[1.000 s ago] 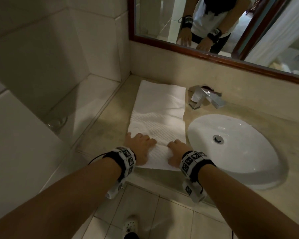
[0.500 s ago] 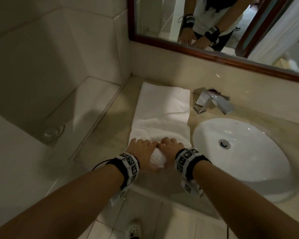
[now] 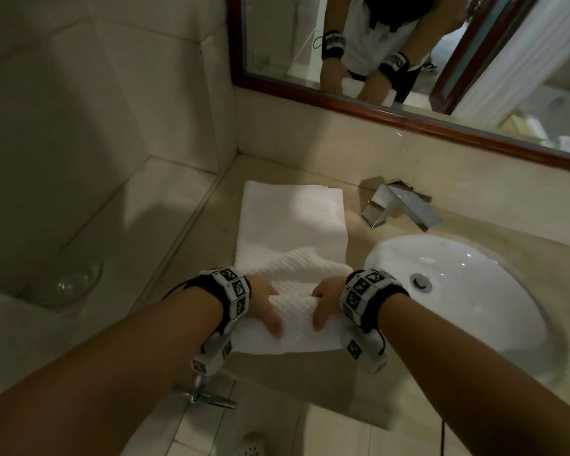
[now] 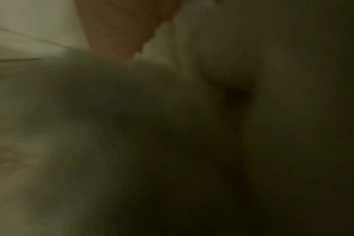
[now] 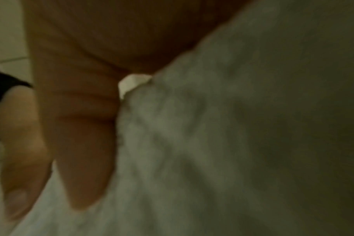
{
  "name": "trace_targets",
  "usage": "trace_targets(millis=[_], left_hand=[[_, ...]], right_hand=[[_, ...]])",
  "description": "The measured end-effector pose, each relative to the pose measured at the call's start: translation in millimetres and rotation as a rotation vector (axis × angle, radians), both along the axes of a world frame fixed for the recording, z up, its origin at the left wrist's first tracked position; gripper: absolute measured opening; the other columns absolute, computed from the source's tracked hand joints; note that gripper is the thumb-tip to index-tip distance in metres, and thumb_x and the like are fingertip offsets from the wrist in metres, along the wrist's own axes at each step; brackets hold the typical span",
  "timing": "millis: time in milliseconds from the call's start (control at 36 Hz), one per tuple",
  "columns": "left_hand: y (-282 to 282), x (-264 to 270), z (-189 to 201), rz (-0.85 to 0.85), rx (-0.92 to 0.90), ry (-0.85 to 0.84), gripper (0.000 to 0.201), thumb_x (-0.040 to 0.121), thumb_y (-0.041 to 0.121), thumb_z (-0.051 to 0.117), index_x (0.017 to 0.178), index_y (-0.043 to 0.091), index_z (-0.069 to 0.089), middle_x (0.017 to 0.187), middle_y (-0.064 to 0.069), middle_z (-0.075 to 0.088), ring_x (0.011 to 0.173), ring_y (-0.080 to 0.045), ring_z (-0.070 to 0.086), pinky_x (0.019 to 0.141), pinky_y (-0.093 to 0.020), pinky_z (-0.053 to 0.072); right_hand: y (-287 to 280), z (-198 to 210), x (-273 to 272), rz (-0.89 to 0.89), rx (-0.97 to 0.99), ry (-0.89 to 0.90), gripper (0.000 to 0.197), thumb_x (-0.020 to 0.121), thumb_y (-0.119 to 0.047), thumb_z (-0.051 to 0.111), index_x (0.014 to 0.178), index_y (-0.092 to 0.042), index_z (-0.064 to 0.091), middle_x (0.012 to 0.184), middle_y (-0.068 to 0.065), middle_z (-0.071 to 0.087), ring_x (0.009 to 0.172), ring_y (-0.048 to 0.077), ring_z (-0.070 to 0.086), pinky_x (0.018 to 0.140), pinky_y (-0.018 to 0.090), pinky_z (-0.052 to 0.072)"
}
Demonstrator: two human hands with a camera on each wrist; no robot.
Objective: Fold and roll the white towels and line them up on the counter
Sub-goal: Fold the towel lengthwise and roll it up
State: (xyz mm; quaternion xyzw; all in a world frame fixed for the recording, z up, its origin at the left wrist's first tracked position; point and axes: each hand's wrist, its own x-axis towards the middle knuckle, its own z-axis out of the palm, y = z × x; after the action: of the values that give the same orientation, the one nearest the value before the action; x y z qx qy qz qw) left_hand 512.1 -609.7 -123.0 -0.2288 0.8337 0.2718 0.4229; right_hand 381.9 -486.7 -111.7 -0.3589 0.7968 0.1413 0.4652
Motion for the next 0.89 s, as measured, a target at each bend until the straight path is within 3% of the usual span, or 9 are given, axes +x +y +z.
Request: trace_targets(millis=[139, 222, 306, 417, 500, 583, 667, 778, 889], left_hand=[[-5.7, -0.1, 13.1, -0.010, 0.126, -0.018, 0.076, 0.060, 0.055, 0.081, 0.128, 0.031, 0.054, 0.126, 0.007, 0.058, 0.113, -0.018, 0.055, 0.097, -0.035, 0.044], [-9.0, -0.4, 23.1, 0.004, 0.198, -0.066, 0.062, 0.069, 0.043, 0.080, 0.124, 0.025, 0.058, 0.118, 0.003, 0.064, 0.108, -0.019, 0.061, 0.091, -0.032, 0.049], [-6.5, 1.6, 19.5, 0.057, 0.199, -0.157, 0.071, 0.059, 0.041, 0.082, 0.122, 0.019, 0.062, 0.117, -0.001, 0.067, 0.106, -0.023, 0.064, 0.094, -0.037, 0.051], [4.2, -0.5, 17.3, -0.024, 0.091, -0.201, 0.053, 0.075, 0.034, 0.066, 0.123, 0.013, 0.062, 0.116, -0.006, 0.062, 0.098, -0.023, 0.058, 0.081, -0.028, 0.050], [8.5, -1.6, 24.7, -0.118, 0.002, -0.095, 0.043, 0.089, 0.032, 0.055, 0.126, 0.010, 0.058, 0.111, -0.006, 0.058, 0.097, -0.023, 0.054, 0.072, -0.024, 0.044], [11.6, 0.1, 28.3, -0.142, -0.093, 0.055, 0.041, 0.090, 0.037, 0.054, 0.124, 0.014, 0.057, 0.117, -0.004, 0.059, 0.102, -0.023, 0.056, 0.085, -0.033, 0.047], [23.3, -3.1, 24.9, -0.198, -0.140, 0.163, 0.055, 0.087, 0.043, 0.057, 0.136, 0.021, 0.043, 0.134, -0.004, 0.051, 0.116, -0.024, 0.052, 0.097, -0.037, 0.045], [50.9, -3.9, 25.5, -0.362, -0.113, 0.147, 0.104, 0.071, 0.051, 0.076, 0.150, 0.023, 0.015, 0.153, -0.007, 0.029, 0.136, -0.027, 0.035, 0.111, -0.043, 0.034], [62.9, 4.9, 15.7, -0.416, -0.282, 0.175, 0.118, 0.062, 0.041, 0.085, 0.151, 0.021, 0.010, 0.153, -0.008, 0.024, 0.136, -0.030, 0.033, 0.107, -0.045, 0.035]], right_hand=[[10.2, 20.8, -6.0, -0.089, 0.021, -0.108, 0.063, 0.069, -0.035, 0.078, 0.127, -0.023, 0.057, 0.129, 0.000, 0.056, 0.117, 0.025, 0.052, 0.102, 0.039, 0.044], [13.5, 28.9, -6.4, -0.121, 0.059, -0.145, 0.080, 0.044, -0.049, 0.082, 0.119, -0.025, 0.064, 0.117, 0.002, 0.061, 0.107, 0.024, 0.057, 0.097, 0.036, 0.048], [14.7, 12.4, -7.0, -0.183, 0.128, -0.170, 0.105, 0.024, -0.056, 0.087, 0.121, -0.025, 0.061, 0.123, 0.008, 0.059, 0.108, 0.030, 0.059, 0.097, 0.041, 0.049], [16.1, 13.6, 9.6, -0.044, 0.147, -0.132, 0.075, 0.067, -0.054, 0.074, 0.130, -0.017, 0.055, 0.136, 0.013, 0.052, 0.123, 0.035, 0.049, 0.104, 0.041, 0.042], [20.7, 3.0, 7.6, -0.060, 0.134, -0.040, 0.107, 0.038, -0.077, 0.074, 0.132, -0.031, 0.049, 0.135, 0.000, 0.052, 0.118, 0.027, 0.051, 0.103, 0.042, 0.042], [22.0, 4.5, 8.1, -0.015, 0.061, 0.006, 0.085, 0.061, -0.074, 0.066, 0.133, -0.032, 0.050, 0.134, -0.001, 0.053, 0.121, 0.024, 0.049, 0.105, 0.040, 0.037], [23.1, 6.7, 6.9, 0.005, 0.012, 0.027, 0.073, 0.077, -0.066, 0.059, 0.137, -0.026, 0.046, 0.139, 0.001, 0.049, 0.127, 0.024, 0.045, 0.108, 0.039, 0.034], [22.1, 5.5, 6.9, 0.031, -0.025, 0.070, 0.065, 0.078, -0.063, 0.058, 0.132, -0.027, 0.051, 0.132, -0.002, 0.055, 0.121, 0.022, 0.051, 0.102, 0.038, 0.040], [20.0, 8.1, 9.4, 0.103, -0.110, 0.104, 0.047, 0.082, -0.056, 0.056, 0.118, -0.025, 0.056, 0.123, -0.002, 0.057, 0.111, 0.024, 0.053, 0.096, 0.037, 0.042]])
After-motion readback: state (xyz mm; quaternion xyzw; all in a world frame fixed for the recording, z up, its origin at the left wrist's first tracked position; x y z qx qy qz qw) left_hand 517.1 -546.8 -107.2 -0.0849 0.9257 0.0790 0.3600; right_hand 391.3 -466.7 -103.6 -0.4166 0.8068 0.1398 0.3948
